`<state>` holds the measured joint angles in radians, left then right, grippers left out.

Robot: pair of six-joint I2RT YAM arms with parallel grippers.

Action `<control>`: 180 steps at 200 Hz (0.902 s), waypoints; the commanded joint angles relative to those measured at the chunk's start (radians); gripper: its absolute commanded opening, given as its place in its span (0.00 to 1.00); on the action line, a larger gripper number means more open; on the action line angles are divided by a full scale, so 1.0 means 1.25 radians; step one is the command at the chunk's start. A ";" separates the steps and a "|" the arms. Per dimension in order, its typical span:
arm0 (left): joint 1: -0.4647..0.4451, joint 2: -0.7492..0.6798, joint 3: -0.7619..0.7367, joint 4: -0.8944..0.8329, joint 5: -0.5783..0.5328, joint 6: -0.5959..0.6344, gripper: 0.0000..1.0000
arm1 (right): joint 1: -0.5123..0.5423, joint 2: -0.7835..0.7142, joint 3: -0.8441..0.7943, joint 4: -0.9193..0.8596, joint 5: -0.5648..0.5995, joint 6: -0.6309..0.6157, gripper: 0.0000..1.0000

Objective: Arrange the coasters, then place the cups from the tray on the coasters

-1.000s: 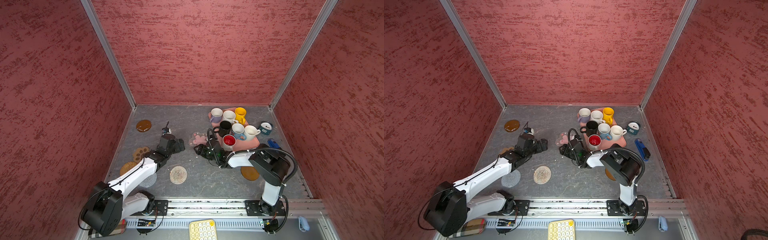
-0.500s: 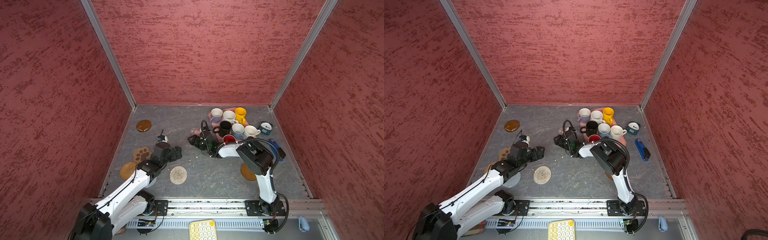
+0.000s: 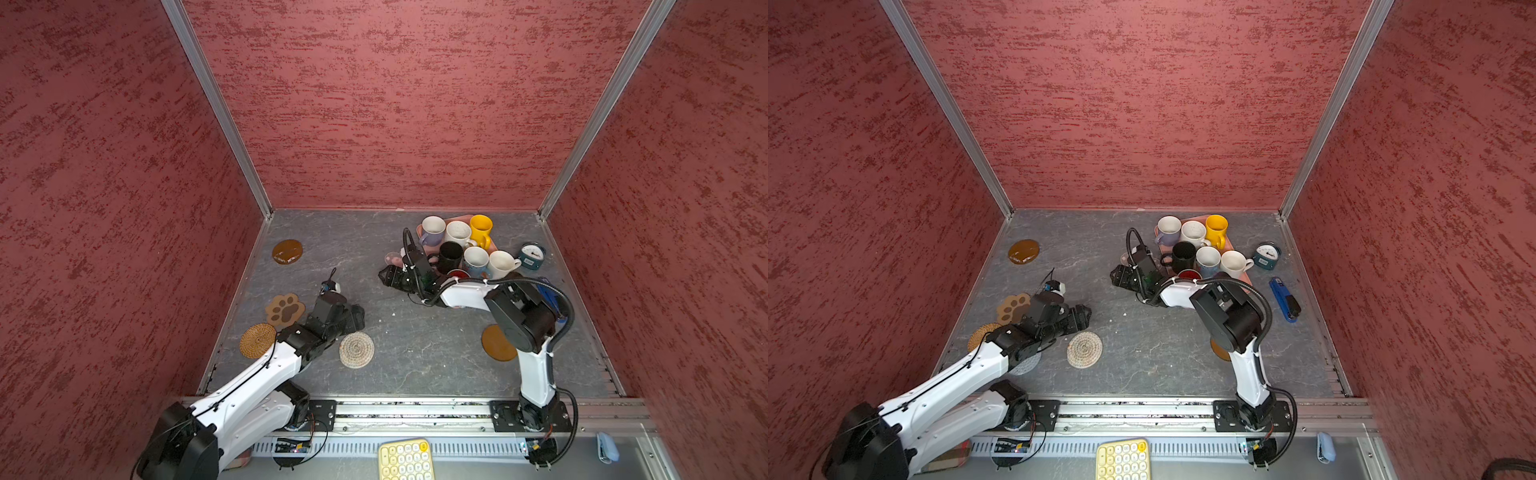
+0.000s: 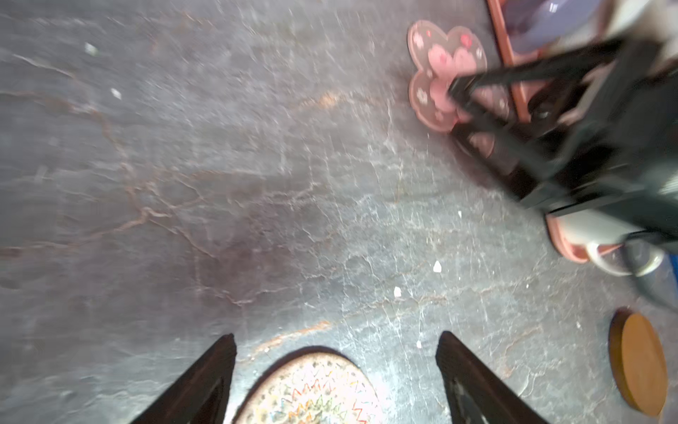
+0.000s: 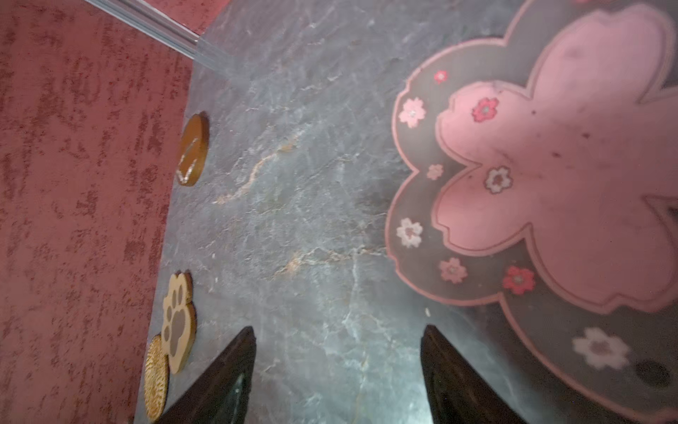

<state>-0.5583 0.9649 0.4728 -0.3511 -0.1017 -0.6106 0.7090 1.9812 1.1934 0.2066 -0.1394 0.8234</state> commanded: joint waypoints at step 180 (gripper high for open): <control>-0.183 0.783 0.667 -0.034 -0.205 0.017 0.78 | -0.180 -0.879 -0.461 -0.201 0.210 -0.198 0.86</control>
<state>-0.7883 1.9057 1.2488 -0.3305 -0.2840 -0.6144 0.5056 0.9344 0.6434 0.0093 0.0204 0.6262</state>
